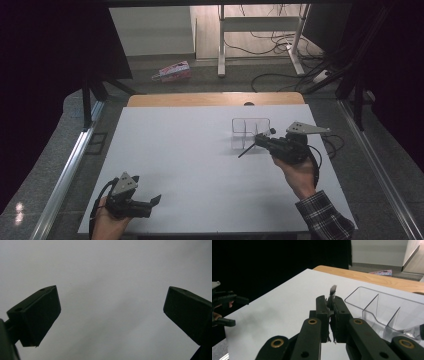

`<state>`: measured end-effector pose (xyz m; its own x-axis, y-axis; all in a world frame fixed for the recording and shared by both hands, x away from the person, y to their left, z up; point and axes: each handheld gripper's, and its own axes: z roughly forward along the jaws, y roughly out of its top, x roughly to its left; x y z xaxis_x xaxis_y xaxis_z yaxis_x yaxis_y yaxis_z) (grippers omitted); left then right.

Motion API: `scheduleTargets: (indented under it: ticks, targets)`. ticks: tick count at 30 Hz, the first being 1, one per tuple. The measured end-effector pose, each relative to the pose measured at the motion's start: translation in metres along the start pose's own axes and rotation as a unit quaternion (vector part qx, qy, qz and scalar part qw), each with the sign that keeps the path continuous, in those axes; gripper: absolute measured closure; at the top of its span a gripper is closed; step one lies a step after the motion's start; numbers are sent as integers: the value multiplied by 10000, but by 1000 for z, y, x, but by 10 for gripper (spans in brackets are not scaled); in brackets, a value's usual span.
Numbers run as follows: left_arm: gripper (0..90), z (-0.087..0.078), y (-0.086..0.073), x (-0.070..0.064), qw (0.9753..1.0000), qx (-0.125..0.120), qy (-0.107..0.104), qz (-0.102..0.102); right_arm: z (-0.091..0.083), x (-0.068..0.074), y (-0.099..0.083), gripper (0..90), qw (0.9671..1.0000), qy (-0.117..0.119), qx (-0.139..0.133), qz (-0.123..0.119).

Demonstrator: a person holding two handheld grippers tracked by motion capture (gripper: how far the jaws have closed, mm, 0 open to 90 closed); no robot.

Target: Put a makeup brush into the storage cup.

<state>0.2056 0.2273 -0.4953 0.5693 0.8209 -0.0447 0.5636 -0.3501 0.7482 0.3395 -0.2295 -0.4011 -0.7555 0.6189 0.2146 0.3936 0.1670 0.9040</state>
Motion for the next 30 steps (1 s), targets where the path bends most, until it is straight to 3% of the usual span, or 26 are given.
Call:
scheduleTargets:
  ticks: [9,30]
  targets:
    - [14,1,0,1,9999,-26,-81,-64,1,-7,10,848,9999,-99,-42,-41]
    - [10,1,0,1,9999,-48,-50,-76,-11,-29,31,848,9982,-554,-213,-94]
